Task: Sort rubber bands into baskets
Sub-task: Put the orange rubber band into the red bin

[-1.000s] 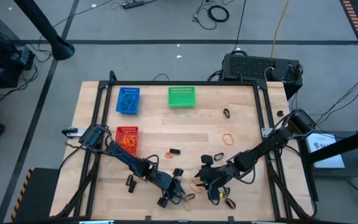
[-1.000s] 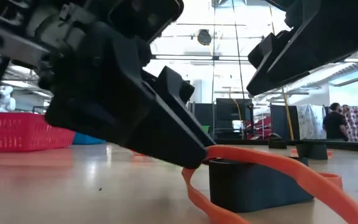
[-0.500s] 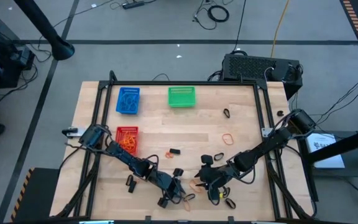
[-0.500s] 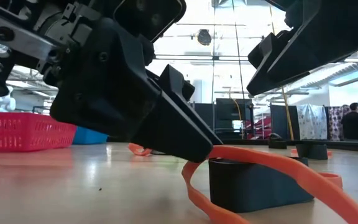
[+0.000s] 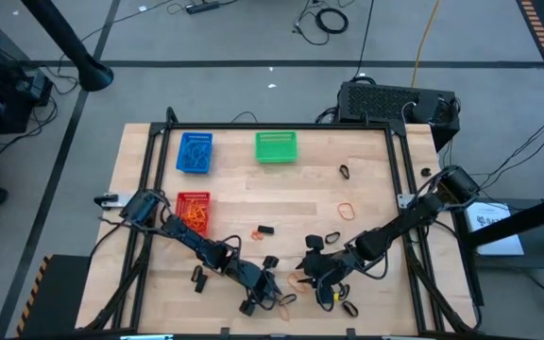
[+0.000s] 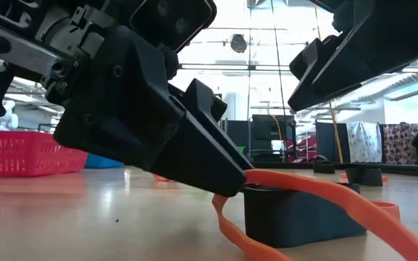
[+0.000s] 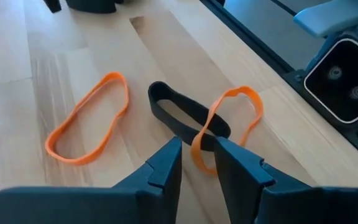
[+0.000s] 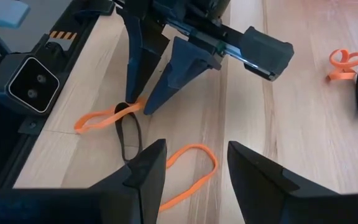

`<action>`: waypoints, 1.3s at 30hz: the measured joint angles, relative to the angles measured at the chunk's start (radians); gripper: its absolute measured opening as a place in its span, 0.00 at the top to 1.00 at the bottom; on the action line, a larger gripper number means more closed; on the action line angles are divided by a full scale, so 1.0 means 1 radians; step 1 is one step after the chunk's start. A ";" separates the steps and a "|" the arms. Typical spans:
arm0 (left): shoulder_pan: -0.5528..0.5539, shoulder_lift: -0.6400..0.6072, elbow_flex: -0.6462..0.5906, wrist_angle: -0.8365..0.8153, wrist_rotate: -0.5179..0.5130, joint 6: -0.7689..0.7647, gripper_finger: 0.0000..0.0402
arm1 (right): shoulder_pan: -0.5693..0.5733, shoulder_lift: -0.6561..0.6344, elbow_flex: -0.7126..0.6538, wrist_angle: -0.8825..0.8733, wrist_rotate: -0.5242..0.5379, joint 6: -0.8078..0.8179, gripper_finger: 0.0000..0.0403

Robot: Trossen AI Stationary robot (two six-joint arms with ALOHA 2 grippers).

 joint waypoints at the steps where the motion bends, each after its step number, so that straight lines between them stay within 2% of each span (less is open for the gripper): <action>1: 0.000 0.000 0.000 0.002 -0.002 0.002 0.76 | 0.000 0.000 0.000 0.000 0.000 0.000 0.59; 6: -0.007 0.000 0.000 0.039 -0.006 0.062 0.96 | 0.000 0.000 0.000 0.000 0.000 0.000 0.59; 11: -0.008 -0.010 0.000 -0.013 -0.009 0.056 0.99 | 0.000 0.000 0.000 -0.001 0.000 0.001 0.59; 15: -0.009 -0.109 -0.001 -0.120 -0.051 0.068 0.99 | 0.000 0.000 0.000 -0.005 0.000 0.003 0.59; 20: -0.024 -0.308 0.000 -0.444 -0.205 0.105 1.00 | 0.000 0.000 0.000 -0.005 0.000 0.000 0.59; 23: -0.026 -0.430 0.000 -0.676 -0.276 0.060 1.00 | 0.000 0.000 0.000 -0.005 0.003 -0.005 0.59; 30: -0.023 -0.621 0.000 -1.289 -0.468 -0.201 1.00 | 0.000 0.000 0.000 0.006 0.009 -0.030 0.59; 34: -0.008 -0.679 0.000 -1.612 -0.504 -0.405 1.00 | 0.000 0.000 0.000 0.006 0.010 -0.030 0.59; 39: 0.001 -0.705 -0.023 -1.809 -0.523 -0.543 1.00 | -0.001 0.000 0.000 0.010 0.024 -0.055 0.59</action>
